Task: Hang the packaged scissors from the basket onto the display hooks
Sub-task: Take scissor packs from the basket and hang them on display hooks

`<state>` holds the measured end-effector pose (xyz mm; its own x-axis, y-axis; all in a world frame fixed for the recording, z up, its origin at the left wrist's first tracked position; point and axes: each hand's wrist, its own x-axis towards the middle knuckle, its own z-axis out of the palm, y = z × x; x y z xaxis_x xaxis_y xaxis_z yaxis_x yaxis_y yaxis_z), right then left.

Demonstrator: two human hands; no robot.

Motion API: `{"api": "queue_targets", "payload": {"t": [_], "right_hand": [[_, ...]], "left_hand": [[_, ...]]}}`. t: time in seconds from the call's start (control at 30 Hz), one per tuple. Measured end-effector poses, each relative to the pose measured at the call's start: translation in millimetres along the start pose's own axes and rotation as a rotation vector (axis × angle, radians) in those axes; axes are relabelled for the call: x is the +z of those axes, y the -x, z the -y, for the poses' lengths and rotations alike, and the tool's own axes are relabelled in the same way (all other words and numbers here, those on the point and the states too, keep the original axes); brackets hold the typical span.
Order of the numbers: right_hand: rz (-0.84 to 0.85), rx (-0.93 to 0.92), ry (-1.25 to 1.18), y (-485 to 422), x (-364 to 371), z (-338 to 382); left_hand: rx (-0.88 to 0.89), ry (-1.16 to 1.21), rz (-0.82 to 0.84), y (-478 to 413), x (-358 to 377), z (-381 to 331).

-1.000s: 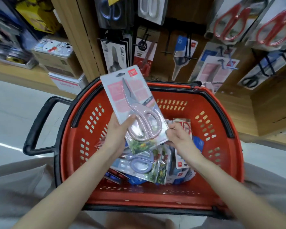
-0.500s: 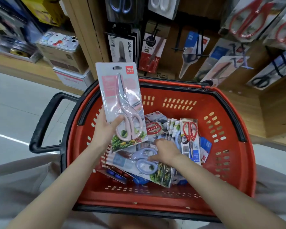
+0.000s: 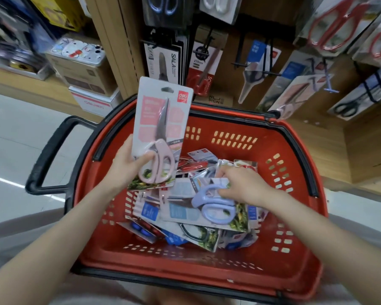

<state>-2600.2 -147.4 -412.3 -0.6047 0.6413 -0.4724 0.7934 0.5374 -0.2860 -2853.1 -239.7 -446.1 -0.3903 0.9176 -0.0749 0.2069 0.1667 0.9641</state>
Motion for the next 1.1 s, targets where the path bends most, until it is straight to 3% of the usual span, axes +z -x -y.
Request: {"api": "queue_targets", "payload": {"t": [0.17, 0.33, 0.5, 0.63, 0.8, 0.9, 1.0, 1.1], "right_hand": [[-0.063, 0.129, -0.019, 32, -44, -27], [-0.334, 0.272, -0.178, 57, -73, -56], [-0.453, 0.24, -0.727, 88, -85, -68], [-0.596, 0.228, -1.021, 98, -81, -71], [-0.573, 0.2, -1.2, 86, -44, -62], [-0.438, 0.223, -1.234, 88, -15, -56], [-0.271, 0.177, -1.116, 96, -2, -57], [-0.416, 0.185, -1.189, 89, -13, -67]], "left_hand": [[-0.042, 0.007, -0.045, 1, -19, 0], [-0.041, 0.039, -0.069, -1, -7, -13], [0.006, 0.064, -0.032, -4, 32, -34], [-0.004, 0.144, -0.038, -7, 65, -54], [-0.046, 0.337, 0.04, -7, 111, -83], [-0.05, 0.375, 0.05, -6, 129, -96], [-0.027, 0.294, 0.074, -3, 137, -102], [-0.002, 0.217, 0.128, 0, 152, -111]]}}
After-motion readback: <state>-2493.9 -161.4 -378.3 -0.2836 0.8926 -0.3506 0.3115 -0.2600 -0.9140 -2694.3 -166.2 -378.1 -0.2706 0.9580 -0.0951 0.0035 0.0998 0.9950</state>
